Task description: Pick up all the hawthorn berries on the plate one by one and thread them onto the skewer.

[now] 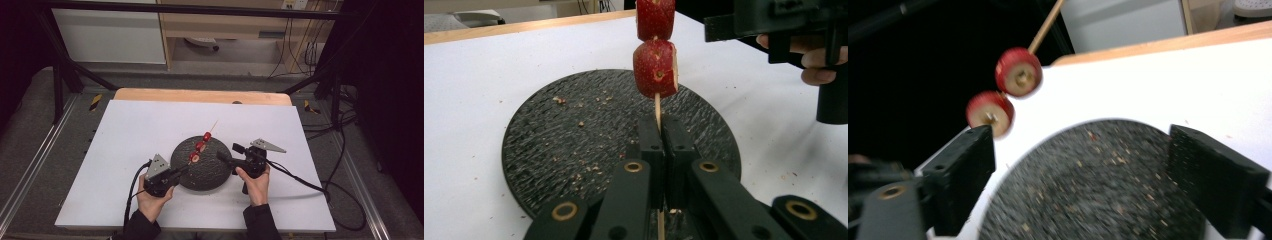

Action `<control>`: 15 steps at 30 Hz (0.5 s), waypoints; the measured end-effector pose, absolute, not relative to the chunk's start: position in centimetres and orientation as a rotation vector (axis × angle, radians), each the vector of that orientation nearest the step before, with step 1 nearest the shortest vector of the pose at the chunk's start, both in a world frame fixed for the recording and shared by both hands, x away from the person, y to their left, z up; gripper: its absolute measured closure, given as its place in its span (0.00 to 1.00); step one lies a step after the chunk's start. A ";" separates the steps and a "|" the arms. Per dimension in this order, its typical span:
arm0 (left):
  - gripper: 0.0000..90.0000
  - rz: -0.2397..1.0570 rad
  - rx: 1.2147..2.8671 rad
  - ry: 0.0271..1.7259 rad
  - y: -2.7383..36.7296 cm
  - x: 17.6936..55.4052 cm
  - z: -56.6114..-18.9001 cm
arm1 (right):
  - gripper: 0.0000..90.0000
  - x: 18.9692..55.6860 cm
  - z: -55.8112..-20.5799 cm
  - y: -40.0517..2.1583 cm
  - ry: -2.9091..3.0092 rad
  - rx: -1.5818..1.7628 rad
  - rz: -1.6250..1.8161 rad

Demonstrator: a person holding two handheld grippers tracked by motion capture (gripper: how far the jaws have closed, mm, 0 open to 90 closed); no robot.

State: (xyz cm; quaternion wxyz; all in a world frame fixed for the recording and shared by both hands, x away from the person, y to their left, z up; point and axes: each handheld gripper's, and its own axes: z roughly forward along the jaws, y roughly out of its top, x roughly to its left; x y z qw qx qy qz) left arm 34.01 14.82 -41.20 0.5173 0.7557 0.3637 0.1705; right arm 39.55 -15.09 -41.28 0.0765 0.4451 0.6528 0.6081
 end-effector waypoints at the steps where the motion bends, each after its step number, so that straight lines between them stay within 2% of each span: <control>1: 0.98 0.408 1.818 0.873 15.0 34.0 -41.2 | 0.10 39.5 -41.3 -15.3 1.984 1.327 1.800; 9: 0.98 0.397 1.853 0.881 16.1 34.3 -40.9 | 0.02 39.3 -41.7 -17.0 2.155 1.246 1.618; 15: 0.98 0.392 1.889 0.882 16.7 34.6 -40.5 | 0.01 39.0 -42.4 -18.3 2.236 1.205 1.512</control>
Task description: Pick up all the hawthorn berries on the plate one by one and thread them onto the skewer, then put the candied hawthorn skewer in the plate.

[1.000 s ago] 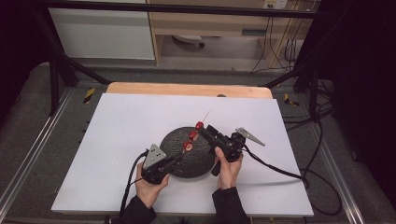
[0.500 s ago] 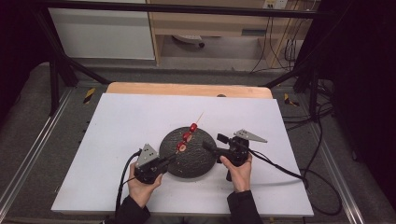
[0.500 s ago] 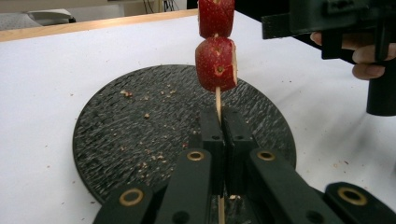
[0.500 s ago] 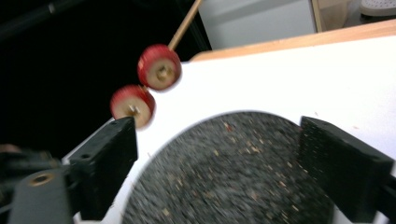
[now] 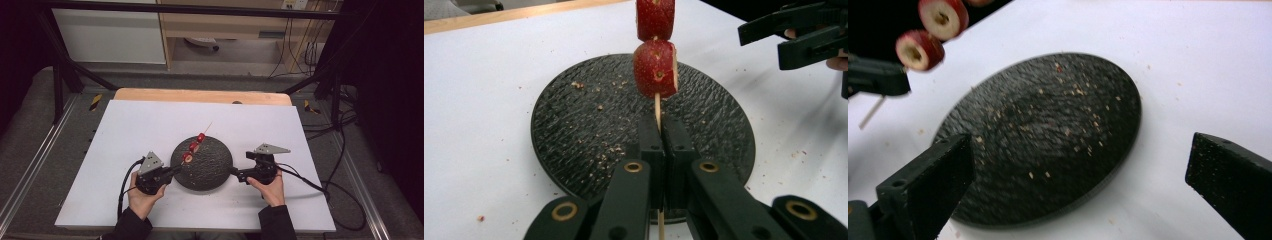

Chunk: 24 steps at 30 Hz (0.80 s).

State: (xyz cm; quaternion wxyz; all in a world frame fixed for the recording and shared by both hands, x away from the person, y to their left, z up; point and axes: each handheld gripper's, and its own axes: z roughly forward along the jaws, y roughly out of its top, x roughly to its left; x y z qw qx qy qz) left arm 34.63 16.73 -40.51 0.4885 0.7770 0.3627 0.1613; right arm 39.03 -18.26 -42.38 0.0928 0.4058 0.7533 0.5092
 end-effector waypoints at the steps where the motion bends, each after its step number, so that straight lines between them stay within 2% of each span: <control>1: 0.98 0.391 1.896 0.882 16.8 34.7 -40.4 | 0.01 39.0 -42.5 -18.6 2.251 1.193 1.490; 24: 0.98 0.356 2.073 0.870 15.3 38.0 -39.4 | 0.01 36.9 -44.9 -24.3 2.335 1.176 1.317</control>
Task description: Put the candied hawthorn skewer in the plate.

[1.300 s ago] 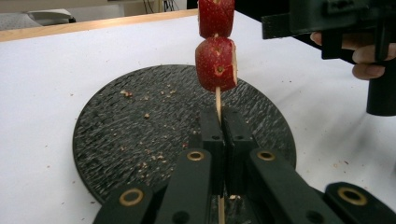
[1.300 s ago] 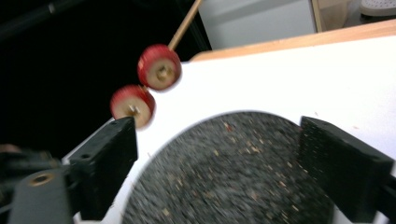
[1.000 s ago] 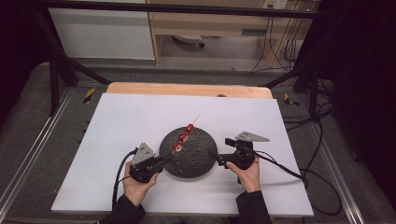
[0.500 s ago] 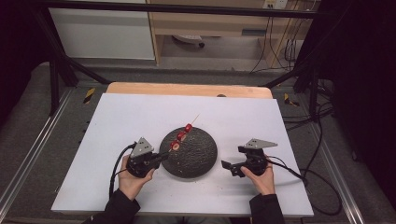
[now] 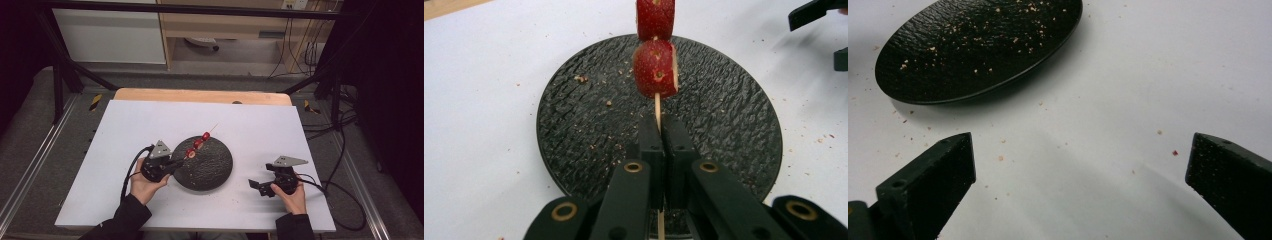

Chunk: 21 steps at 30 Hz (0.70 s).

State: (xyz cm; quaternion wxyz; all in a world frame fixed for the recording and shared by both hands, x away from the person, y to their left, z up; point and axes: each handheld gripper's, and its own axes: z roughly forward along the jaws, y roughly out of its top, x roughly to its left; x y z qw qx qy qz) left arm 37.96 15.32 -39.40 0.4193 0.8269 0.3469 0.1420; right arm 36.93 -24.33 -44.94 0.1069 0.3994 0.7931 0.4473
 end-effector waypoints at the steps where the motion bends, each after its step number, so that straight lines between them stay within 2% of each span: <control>1: 0.98 0.354 2.083 0.869 15.2 38.1 -39.5 | 0.01 36.9 -45.0 -24.5 2.332 1.174 1.317; 21: 0.98 0.334 2.229 0.905 12.9 39.3 -41.8 | 0.01 36.3 -45.5 -25.3 2.328 1.187 1.299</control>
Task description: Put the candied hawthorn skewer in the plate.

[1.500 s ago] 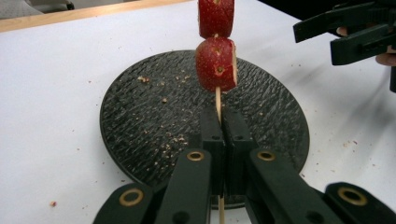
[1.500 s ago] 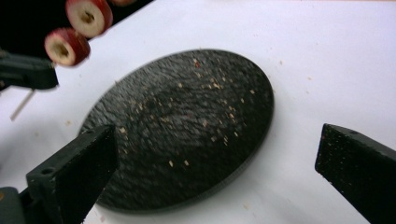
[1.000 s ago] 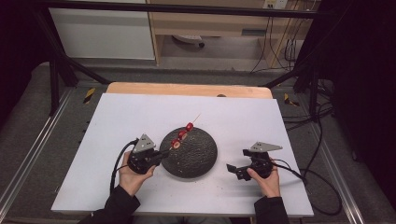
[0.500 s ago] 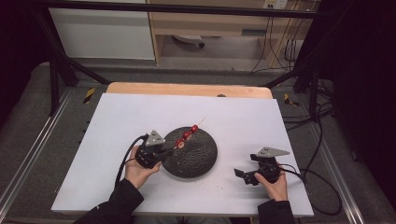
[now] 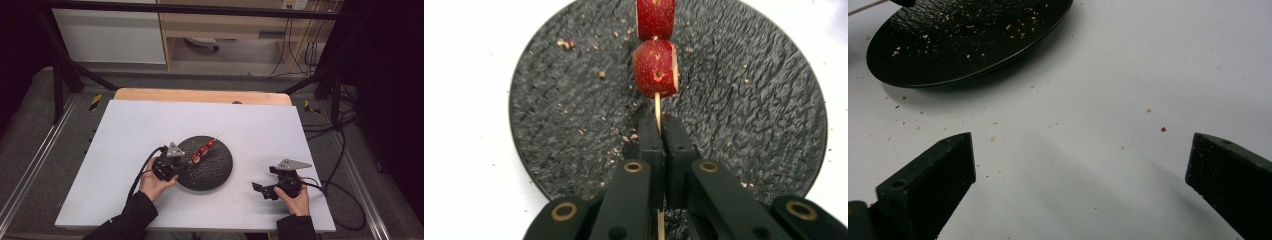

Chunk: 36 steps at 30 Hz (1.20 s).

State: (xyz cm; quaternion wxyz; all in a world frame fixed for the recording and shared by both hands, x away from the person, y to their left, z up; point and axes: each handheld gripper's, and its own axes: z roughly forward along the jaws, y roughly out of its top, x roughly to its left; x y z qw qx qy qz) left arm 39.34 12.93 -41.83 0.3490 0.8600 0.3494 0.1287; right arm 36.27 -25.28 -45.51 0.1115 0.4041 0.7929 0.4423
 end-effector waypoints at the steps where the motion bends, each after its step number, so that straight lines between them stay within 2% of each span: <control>1: 0.98 0.328 2.237 0.906 12.8 39.3 -42.0 | 0.01 36.2 -45.5 -25.3 2.326 1.188 1.302; 21: 0.96 0.310 2.299 0.921 12.1 39.2 -43.1 | 0.01 36.1 -45.4 -25.4 2.322 1.188 1.311; 30: 0.76 0.295 2.279 0.921 13.4 39.0 -42.1 | 0.01 36.2 -45.5 -25.3 2.324 1.184 1.303; 36: 0.49 0.276 2.270 0.905 15.2 38.7 -41.5 | 0.01 36.1 -45.5 -25.3 2.319 1.190 1.306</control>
